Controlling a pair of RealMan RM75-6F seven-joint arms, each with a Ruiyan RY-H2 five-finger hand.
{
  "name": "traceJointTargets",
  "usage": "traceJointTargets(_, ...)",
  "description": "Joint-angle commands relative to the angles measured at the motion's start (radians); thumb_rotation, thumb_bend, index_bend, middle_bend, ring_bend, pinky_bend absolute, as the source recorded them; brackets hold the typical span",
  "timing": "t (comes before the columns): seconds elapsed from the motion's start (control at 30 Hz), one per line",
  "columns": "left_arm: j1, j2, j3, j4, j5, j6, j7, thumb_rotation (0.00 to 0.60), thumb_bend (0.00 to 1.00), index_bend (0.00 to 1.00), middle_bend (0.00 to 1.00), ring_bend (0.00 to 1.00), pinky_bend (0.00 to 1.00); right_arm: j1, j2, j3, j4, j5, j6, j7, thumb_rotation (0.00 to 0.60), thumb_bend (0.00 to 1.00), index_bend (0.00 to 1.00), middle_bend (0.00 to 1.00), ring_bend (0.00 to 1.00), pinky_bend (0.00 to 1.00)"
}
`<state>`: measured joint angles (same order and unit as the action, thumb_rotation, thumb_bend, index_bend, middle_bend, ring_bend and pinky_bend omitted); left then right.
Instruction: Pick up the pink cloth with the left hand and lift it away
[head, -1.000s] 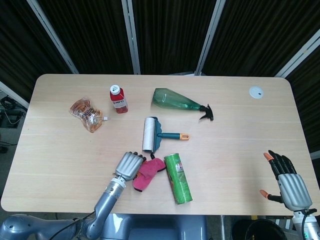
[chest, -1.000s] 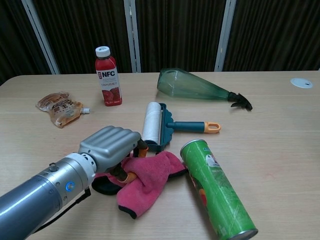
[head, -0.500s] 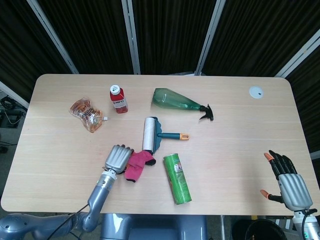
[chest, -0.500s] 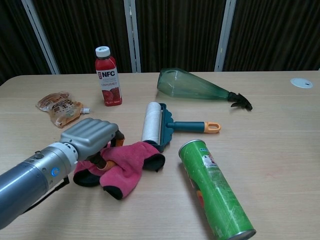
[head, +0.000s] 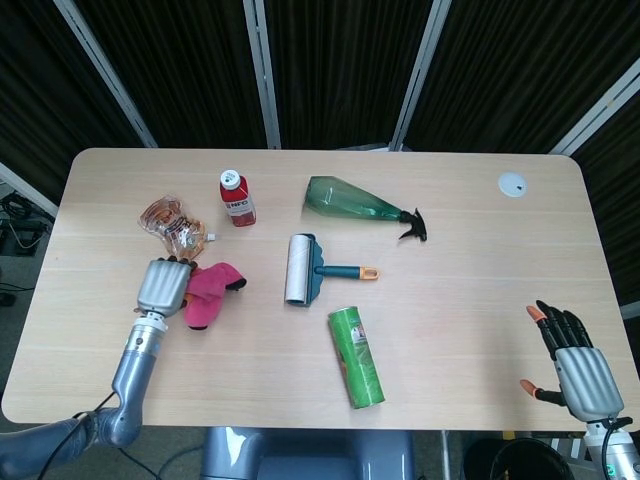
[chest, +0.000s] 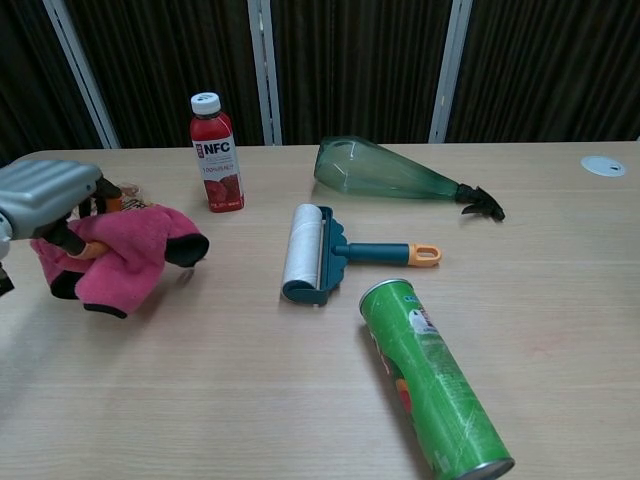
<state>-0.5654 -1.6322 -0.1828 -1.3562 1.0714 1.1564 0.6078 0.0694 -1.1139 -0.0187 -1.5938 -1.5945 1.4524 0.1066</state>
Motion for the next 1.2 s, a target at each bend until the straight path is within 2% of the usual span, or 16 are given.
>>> traceJointTargets(0.03,0.022,0.053,-0.014,-0.039,0.007,0.023,-0.035,0.600,0.65,0.76,0.47,0.40,0.52,0.000,0.000,0.000,-0.001,0.001,0.000,-0.002,0.600,0.00,0.00,0.00,0.00,0.00)
traceJointTargets(0.23,0.071,0.142,0.011,-0.086,0.032,0.046,-0.104,0.600,0.59,0.68,0.41,0.36,0.51,-0.001,0.001,-0.001,-0.005,0.005,-0.002,-0.007,0.600,0.00,0.00,0.00,0.00,0.00)
traceJointTargets(0.33,0.090,0.163,0.030,-0.069,0.049,0.053,-0.129,0.600,0.58,0.67,0.40,0.35,0.51,-0.001,0.002,-0.001,-0.008,0.008,-0.005,-0.009,0.600,0.00,0.00,0.00,0.00,0.00)
traceJointTargets(0.4,0.101,0.171,0.037,-0.054,0.049,0.052,-0.147,0.600,0.53,0.63,0.36,0.33,0.49,-0.002,0.002,0.000,-0.009,0.009,-0.005,-0.012,0.600,0.00,0.00,0.00,0.00,0.00)
traceJointTargets(0.47,0.109,0.181,0.042,-0.046,0.041,0.041,-0.165,0.600,0.45,0.55,0.27,0.25,0.40,-0.002,0.002,-0.001,-0.011,0.009,-0.006,-0.016,0.600,0.00,0.00,0.00,0.00,0.00)
traceJointTargets(0.57,0.119,0.189,0.044,-0.034,0.039,0.036,-0.189,0.600,0.27,0.39,0.07,0.10,0.24,-0.002,0.001,0.000,-0.012,0.010,-0.006,-0.022,0.600,0.00,0.00,0.00,0.00,0.00)
traceJointTargets(0.63,0.121,0.192,0.045,-0.028,0.042,0.037,-0.195,0.600,0.18,0.29,0.01,0.03,0.18,-0.002,0.000,0.000,-0.012,0.010,-0.006,-0.023,0.600,0.00,0.00,0.00,0.00,0.00)
traceJointTargets(0.77,0.127,0.193,0.039,-0.017,0.049,0.049,-0.212,0.600,0.03,0.17,0.00,0.00,0.10,-0.002,0.001,0.000,-0.012,0.011,-0.006,-0.024,0.600,0.00,0.00,0.00,0.00,0.00)
traceJointTargets(0.83,0.130,0.194,0.035,-0.014,0.047,0.052,-0.221,0.600,0.00,0.14,0.00,0.00,0.08,-0.002,0.001,-0.001,-0.012,0.010,-0.007,-0.024,0.600,0.00,0.00,0.00,0.00,0.00)
traceJointTargets(1.03,0.168,0.228,0.033,-0.075,0.047,0.084,-0.271,0.600,0.00,0.14,0.00,0.00,0.05,-0.003,0.003,0.000,-0.010,0.010,-0.005,-0.018,0.600,0.00,0.00,0.00,0.00,0.00)
traceJointTargets(1.2,0.237,0.295,0.056,-0.182,0.104,0.169,-0.345,0.600,0.00,0.11,0.00,0.00,0.01,-0.004,0.003,-0.001,-0.008,0.007,-0.002,-0.020,0.600,0.00,0.00,0.00,0.00,0.00)
